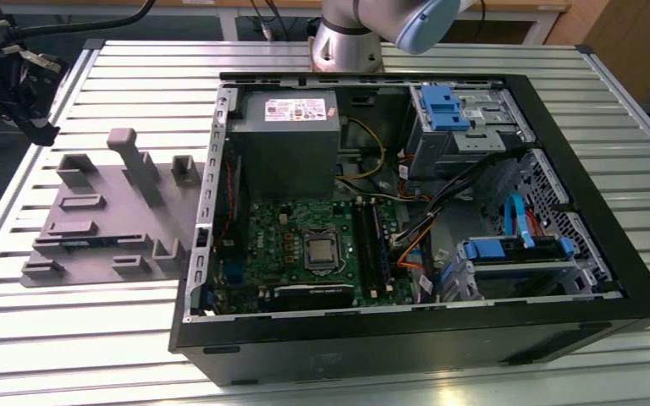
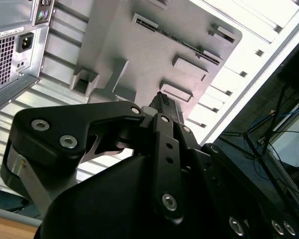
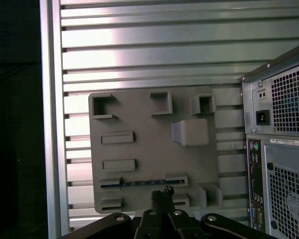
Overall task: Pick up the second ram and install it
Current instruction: 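Pick up the second ram and move it above second insertion slot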
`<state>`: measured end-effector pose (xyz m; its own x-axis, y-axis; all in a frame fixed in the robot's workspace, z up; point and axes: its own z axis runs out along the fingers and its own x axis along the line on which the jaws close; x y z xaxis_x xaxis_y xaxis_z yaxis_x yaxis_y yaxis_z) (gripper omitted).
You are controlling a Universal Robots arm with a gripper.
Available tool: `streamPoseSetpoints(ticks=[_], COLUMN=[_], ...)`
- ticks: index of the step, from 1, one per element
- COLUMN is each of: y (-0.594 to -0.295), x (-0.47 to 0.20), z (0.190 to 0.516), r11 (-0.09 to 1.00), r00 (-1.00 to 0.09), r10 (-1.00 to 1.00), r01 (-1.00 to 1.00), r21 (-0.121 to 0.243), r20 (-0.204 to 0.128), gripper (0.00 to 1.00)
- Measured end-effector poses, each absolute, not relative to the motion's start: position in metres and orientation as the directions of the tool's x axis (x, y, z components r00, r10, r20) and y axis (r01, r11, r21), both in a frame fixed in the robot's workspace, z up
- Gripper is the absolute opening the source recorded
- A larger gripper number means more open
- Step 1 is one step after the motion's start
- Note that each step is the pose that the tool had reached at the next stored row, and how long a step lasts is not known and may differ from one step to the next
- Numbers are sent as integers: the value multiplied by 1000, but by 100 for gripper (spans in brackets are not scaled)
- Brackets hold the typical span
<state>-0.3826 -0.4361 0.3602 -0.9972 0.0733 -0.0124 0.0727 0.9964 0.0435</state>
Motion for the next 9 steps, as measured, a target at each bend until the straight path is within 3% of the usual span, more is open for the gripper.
streamPoseSetpoints(ticks=[9], y=[-436], x=[-383], z=[360], r11=[997], r00=[-998], r10=[66], r01=[65], r21=[43], r20=[-12], gripper=[11])
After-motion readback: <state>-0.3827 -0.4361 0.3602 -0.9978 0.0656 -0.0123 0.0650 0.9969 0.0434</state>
